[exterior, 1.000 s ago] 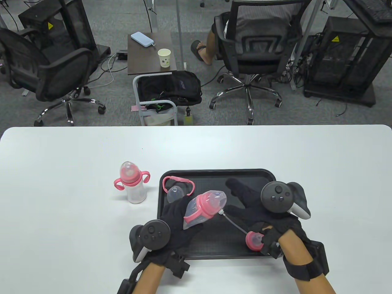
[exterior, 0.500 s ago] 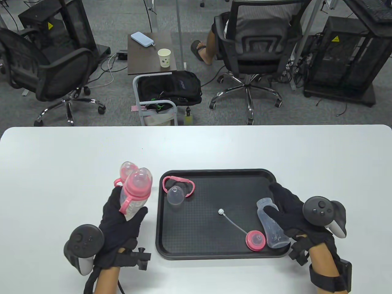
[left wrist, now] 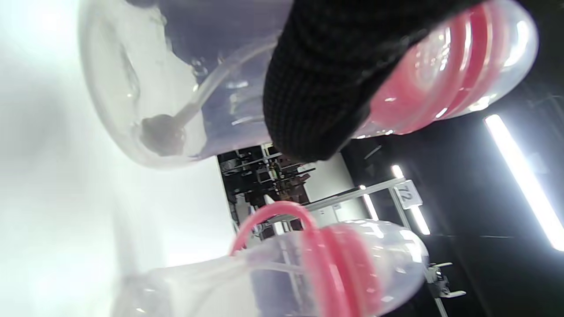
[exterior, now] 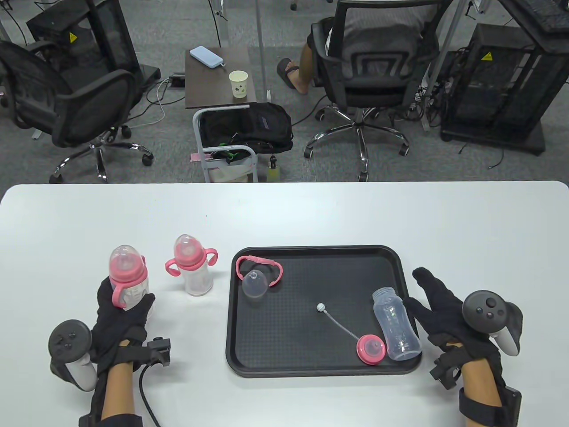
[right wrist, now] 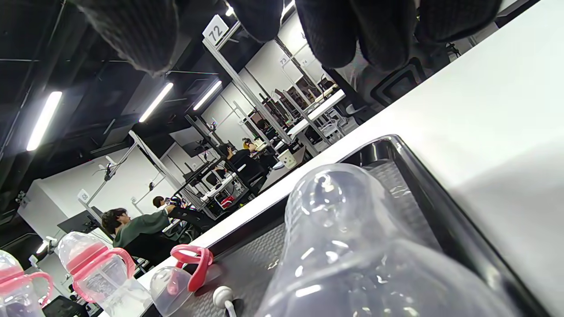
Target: Assemble baby bottles from components
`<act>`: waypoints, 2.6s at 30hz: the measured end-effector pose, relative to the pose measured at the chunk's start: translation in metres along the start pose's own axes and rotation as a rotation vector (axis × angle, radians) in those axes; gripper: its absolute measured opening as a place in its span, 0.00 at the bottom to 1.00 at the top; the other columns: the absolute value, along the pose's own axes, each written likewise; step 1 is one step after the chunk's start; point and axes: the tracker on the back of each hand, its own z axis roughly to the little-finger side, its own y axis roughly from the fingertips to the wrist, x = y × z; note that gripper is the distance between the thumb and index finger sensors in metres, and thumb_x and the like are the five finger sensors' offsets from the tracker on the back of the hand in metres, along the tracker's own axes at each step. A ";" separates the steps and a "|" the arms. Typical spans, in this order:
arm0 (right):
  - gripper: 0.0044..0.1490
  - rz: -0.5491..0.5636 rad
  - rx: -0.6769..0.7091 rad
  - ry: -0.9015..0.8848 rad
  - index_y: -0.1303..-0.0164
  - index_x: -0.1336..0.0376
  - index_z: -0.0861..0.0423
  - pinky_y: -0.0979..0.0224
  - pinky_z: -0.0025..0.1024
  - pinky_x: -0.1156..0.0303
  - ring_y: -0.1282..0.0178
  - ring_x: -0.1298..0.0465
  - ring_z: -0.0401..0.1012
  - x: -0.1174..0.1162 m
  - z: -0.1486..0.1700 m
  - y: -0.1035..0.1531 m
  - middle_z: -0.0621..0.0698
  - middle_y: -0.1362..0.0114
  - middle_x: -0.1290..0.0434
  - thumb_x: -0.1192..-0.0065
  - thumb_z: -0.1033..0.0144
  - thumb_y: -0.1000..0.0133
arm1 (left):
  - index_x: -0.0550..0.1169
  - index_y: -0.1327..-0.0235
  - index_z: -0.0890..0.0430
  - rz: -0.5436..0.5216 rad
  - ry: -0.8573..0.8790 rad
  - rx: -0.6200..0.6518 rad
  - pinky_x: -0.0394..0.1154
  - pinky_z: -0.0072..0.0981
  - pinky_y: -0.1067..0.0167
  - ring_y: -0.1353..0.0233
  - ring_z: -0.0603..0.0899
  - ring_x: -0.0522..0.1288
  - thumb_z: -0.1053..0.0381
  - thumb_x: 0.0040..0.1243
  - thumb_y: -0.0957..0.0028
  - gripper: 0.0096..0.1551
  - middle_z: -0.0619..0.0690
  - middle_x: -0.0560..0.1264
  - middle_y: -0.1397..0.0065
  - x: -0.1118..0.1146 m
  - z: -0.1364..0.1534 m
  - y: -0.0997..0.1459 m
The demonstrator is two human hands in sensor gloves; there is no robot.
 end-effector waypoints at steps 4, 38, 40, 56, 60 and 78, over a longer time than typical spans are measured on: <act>0.52 -0.018 -0.008 0.010 0.12 0.57 0.57 0.26 0.75 0.46 0.19 0.42 0.71 -0.003 0.000 -0.001 0.73 0.14 0.47 0.45 0.39 0.37 | 0.58 0.17 0.44 0.023 -0.047 -0.060 0.55 0.61 0.22 0.15 0.64 0.65 0.46 0.83 0.56 0.58 0.47 0.64 0.15 0.008 0.016 -0.008; 0.51 -0.098 -0.031 -0.035 0.13 0.56 0.58 0.27 0.74 0.45 0.19 0.42 0.72 -0.010 0.001 0.000 0.73 0.14 0.48 0.45 0.39 0.36 | 0.62 0.16 0.47 0.059 -0.168 -0.249 0.51 0.59 0.22 0.15 0.65 0.62 0.38 0.84 0.61 0.61 0.51 0.63 0.15 -0.006 0.040 0.019; 0.51 -0.094 -0.030 -0.039 0.13 0.56 0.58 0.27 0.74 0.45 0.19 0.43 0.72 -0.009 0.001 0.001 0.73 0.14 0.48 0.45 0.39 0.36 | 0.61 0.15 0.49 0.079 -0.170 -0.267 0.51 0.62 0.23 0.15 0.67 0.61 0.37 0.83 0.61 0.63 0.54 0.62 0.14 -0.011 0.036 0.020; 0.51 -0.087 -0.012 -0.067 0.13 0.56 0.57 0.27 0.75 0.45 0.19 0.43 0.72 -0.007 0.001 0.001 0.73 0.14 0.48 0.46 0.39 0.36 | 0.64 0.15 0.53 0.126 -0.066 -0.044 0.59 0.69 0.28 0.19 0.74 0.61 0.34 0.72 0.48 0.52 0.61 0.61 0.15 -0.054 -0.038 0.054; 0.51 -0.089 -0.010 -0.065 0.13 0.56 0.57 0.27 0.75 0.45 0.19 0.43 0.72 -0.007 0.001 0.001 0.73 0.14 0.48 0.46 0.39 0.36 | 0.66 0.16 0.53 0.214 -0.140 0.111 0.62 0.68 0.29 0.21 0.74 0.64 0.34 0.71 0.48 0.50 0.61 0.63 0.16 -0.041 -0.069 0.074; 0.49 -0.111 -0.039 -0.033 0.13 0.51 0.58 0.27 0.75 0.45 0.19 0.43 0.72 -0.009 0.004 0.002 0.74 0.15 0.47 0.45 0.40 0.36 | 0.66 0.14 0.49 0.703 -0.466 0.477 0.62 0.67 0.27 0.18 0.72 0.63 0.29 0.68 0.47 0.50 0.57 0.64 0.14 0.152 -0.135 0.110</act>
